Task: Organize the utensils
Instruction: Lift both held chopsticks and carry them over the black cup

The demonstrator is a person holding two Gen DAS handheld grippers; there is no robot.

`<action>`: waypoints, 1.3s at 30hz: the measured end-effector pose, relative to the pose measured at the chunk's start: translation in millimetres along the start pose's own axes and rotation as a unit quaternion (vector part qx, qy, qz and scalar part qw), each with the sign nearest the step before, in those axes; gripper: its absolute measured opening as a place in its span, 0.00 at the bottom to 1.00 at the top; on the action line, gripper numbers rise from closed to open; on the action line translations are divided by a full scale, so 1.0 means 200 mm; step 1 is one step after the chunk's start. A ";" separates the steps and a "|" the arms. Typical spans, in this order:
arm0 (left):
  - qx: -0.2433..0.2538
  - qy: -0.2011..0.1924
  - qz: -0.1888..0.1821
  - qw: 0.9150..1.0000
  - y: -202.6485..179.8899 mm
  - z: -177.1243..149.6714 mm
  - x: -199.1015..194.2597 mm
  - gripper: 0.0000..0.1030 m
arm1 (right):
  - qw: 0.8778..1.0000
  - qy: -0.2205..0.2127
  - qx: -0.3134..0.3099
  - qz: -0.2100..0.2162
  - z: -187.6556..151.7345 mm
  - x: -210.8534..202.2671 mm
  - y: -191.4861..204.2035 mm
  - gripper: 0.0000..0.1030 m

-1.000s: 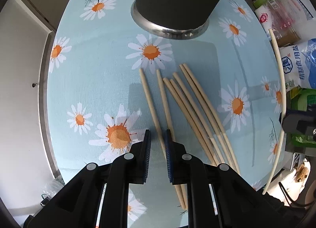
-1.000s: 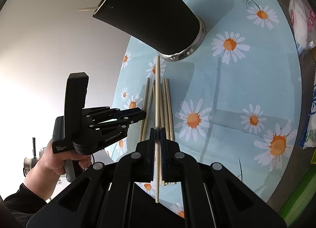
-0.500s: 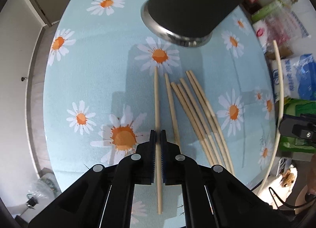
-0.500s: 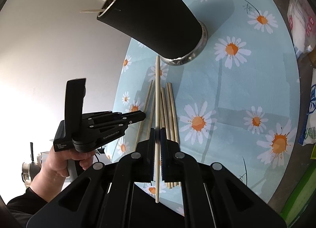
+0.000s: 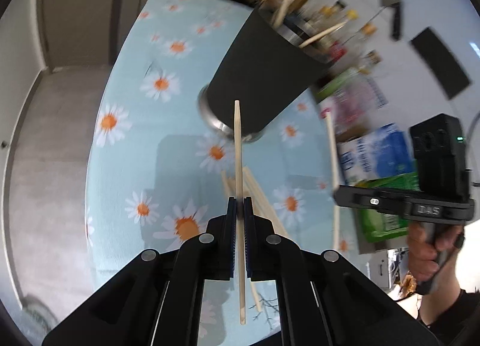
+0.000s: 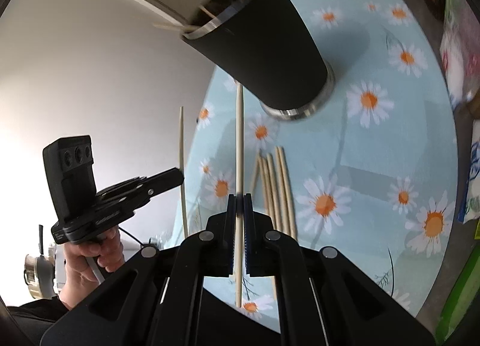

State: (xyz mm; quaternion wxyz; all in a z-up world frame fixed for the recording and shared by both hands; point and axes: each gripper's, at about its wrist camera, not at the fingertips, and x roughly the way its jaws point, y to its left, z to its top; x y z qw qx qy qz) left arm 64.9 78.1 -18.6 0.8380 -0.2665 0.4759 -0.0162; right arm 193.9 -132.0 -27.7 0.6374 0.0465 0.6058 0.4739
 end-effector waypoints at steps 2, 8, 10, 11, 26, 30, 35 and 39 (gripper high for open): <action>0.014 -0.024 -0.023 0.999 -0.03 0.00 -0.08 0.04 | 1.000 -0.020 -0.010 0.003 0.00 -0.03 0.05 0.05; 0.071 -0.114 -0.070 0.988 -0.14 0.08 -0.26 0.04 | 0.994 -0.102 -0.046 0.012 0.02 -0.16 0.17 0.06; 0.088 -0.135 -0.072 0.984 -0.17 0.11 -0.30 0.04 | 0.990 -0.127 -0.057 0.020 0.02 -0.20 0.21 0.05; 0.096 -0.149 -0.076 0.981 -0.18 0.13 -0.32 0.04 | 0.988 -0.141 -0.066 0.025 0.02 -0.23 0.23 0.05; 0.157 -0.331 -0.078 0.927 -0.28 0.32 -0.52 0.04 | 0.923 -0.348 -0.158 -0.054 0.23 -0.52 0.47 0.05; 0.180 -0.365 -0.080 0.910 -0.33 0.39 -0.54 0.04 | 0.909 -0.380 -0.165 -0.053 0.29 -0.55 0.50 0.05; 0.196 -0.404 -0.089 0.889 -0.36 0.44 -0.52 0.04 | 0.879 -0.428 -0.197 -0.079 0.36 -0.56 0.54 0.05; 0.201 -0.414 -0.090 0.883 -0.37 0.51 -0.47 0.04 | 0.868 -0.442 -0.205 -0.096 0.44 -0.52 0.50 0.05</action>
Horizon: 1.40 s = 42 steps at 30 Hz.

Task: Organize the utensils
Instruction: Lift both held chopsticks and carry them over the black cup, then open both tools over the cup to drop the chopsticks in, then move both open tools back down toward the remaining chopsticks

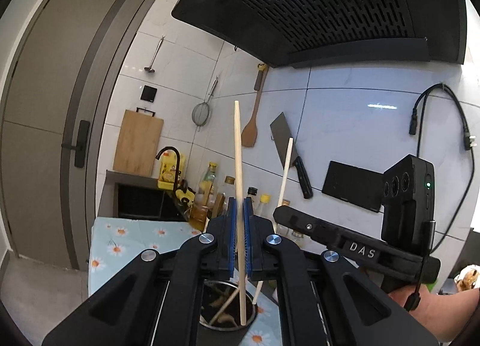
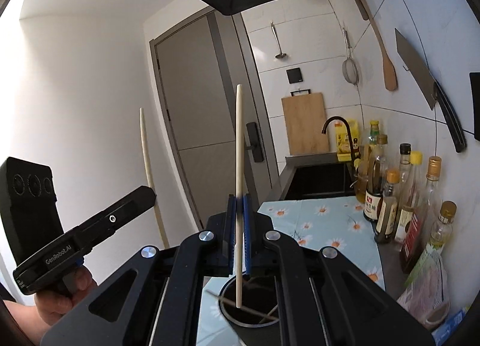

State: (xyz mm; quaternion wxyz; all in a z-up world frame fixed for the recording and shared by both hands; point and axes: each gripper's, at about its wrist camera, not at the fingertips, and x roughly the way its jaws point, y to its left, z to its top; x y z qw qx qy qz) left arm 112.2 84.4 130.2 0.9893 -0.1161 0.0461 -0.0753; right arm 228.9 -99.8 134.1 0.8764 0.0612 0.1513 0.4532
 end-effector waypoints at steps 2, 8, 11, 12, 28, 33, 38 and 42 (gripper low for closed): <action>0.002 0.003 -0.003 1.000 0.01 0.00 0.05 0.04 | 1.000 -0.003 -0.001 -0.010 -0.01 0.04 -0.02 0.06; 0.009 0.010 -0.008 1.000 0.04 -0.03 0.16 0.04 | 1.000 0.003 0.012 -0.024 -0.05 0.13 -0.11 0.06; 0.005 0.021 -0.007 1.000 0.07 -0.05 0.21 0.05 | 0.999 0.012 0.019 -0.024 -0.07 0.15 -0.14 0.06; 0.003 0.024 -0.007 1.000 0.08 -0.06 0.23 0.05 | 0.999 0.017 0.021 -0.024 -0.07 0.16 -0.14 0.10; -0.003 0.075 0.041 0.996 0.10 -0.10 0.16 0.14 | 0.997 0.033 0.063 -0.026 -0.12 0.06 -0.21 0.21; 0.008 0.088 0.054 0.995 0.05 -0.08 0.11 0.14 | 0.997 0.037 0.070 -0.017 -0.14 -0.01 -0.19 0.21; 0.015 0.113 0.061 0.992 0.02 -0.08 0.07 0.14 | 0.997 0.042 0.067 -0.012 -0.15 -0.09 -0.15 0.21; 0.018 0.129 0.073 0.989 -0.01 -0.09 0.03 0.14 | 0.997 0.050 0.064 -0.006 -0.17 -0.15 -0.11 0.21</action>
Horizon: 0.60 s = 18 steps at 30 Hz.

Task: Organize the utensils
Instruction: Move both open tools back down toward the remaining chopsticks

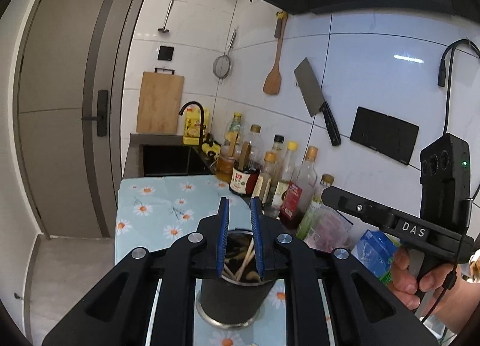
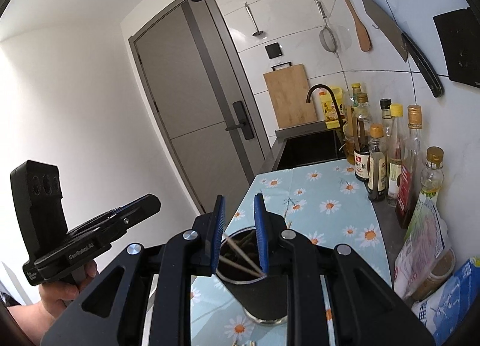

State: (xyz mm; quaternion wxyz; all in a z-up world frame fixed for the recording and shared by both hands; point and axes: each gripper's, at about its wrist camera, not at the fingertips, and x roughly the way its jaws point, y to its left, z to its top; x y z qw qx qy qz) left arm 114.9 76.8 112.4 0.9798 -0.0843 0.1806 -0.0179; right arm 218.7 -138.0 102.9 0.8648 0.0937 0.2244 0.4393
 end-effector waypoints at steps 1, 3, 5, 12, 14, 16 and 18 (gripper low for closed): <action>0.000 0.004 0.002 1.000 0.00 -0.01 -0.01 0.14 | 1.000 0.003 0.002 0.001 -0.01 -0.01 0.01 0.21; -0.004 0.012 0.004 1.000 0.00 -0.03 -0.03 0.14 | 1.000 0.013 0.005 0.006 -0.03 -0.03 0.02 0.21; -0.011 0.026 0.006 1.000 0.00 -0.06 -0.06 0.14 | 0.999 0.030 0.005 0.008 -0.06 -0.04 0.02 0.21; -0.054 0.097 0.008 0.994 0.07 -0.23 -0.10 0.25 | 0.986 0.167 0.017 0.016 -0.22 0.01 0.01 0.23; -0.062 0.113 0.004 0.992 0.08 -0.28 -0.10 0.25 | 0.982 0.190 0.017 0.014 -0.27 0.02 0.00 0.23; -0.069 0.129 0.001 0.989 0.09 -0.34 -0.10 0.25 | 0.977 0.212 0.017 0.014 -0.32 0.03 0.01 0.23; -0.077 0.148 -0.003 0.986 0.09 -0.41 -0.10 0.25 | 0.973 0.228 0.020 0.017 -0.35 0.04 0.00 0.23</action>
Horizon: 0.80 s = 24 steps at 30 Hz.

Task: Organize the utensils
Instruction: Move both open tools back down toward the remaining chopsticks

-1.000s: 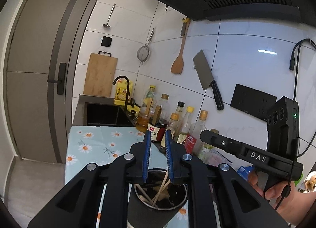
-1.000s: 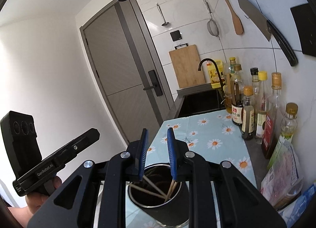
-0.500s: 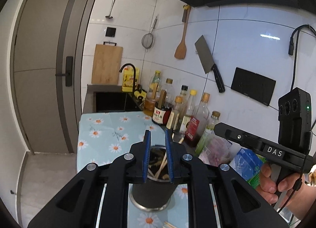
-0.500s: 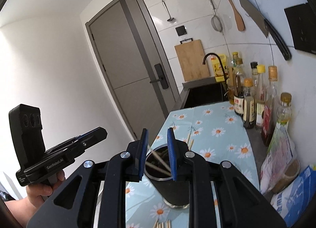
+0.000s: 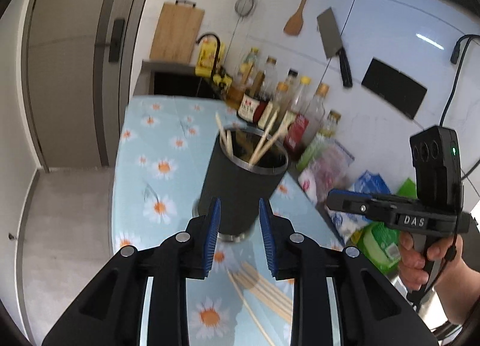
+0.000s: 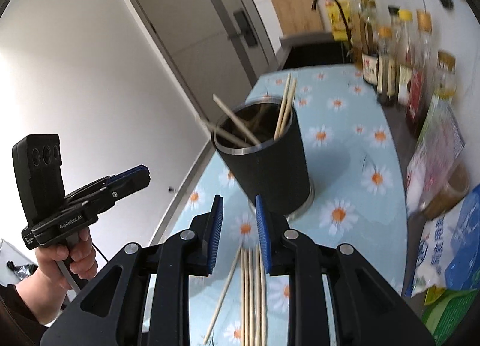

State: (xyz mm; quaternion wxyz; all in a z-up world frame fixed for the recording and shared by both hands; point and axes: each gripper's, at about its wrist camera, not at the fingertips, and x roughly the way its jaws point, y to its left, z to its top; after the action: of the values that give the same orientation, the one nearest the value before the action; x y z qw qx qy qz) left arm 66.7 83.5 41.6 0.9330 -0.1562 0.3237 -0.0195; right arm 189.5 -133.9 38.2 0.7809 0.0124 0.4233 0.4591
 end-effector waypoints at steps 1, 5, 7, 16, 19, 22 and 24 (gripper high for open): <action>-0.003 0.007 -0.001 1.000 0.01 -0.02 0.01 0.25 | 1.000 0.011 0.002 0.002 -0.02 0.01 0.00 0.23; -0.017 0.042 -0.007 0.999 0.02 -0.12 0.03 0.25 | 0.999 0.052 -0.001 0.005 -0.06 0.06 -0.01 0.23; -0.018 0.061 -0.010 0.998 0.02 -0.17 0.05 0.25 | 0.997 0.077 -0.008 0.009 -0.08 0.10 0.00 0.23; -0.036 0.112 -0.021 0.993 0.03 -0.31 0.08 0.25 | 0.980 0.199 -0.014 0.010 -0.14 0.28 0.01 0.23; -0.046 0.132 -0.022 0.990 0.04 -0.36 0.10 0.25 | 0.968 0.250 -0.012 0.005 -0.16 0.36 0.00 0.23; -0.054 0.153 -0.015 0.987 0.05 -0.44 0.13 0.25 | 0.956 0.294 -0.010 -0.002 -0.20 0.44 -0.02 0.23; -0.064 0.164 -0.018 0.984 0.06 -0.48 0.13 0.25 | 0.946 0.323 -0.001 -0.009 -0.23 0.50 -0.03 0.23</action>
State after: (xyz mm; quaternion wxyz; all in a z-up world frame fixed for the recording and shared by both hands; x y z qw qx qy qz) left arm 28.5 64.4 -49.2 0.8551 -0.2156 0.4697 -0.0410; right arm 184.9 -81.9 -58.8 0.6062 -0.1418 0.6526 0.4319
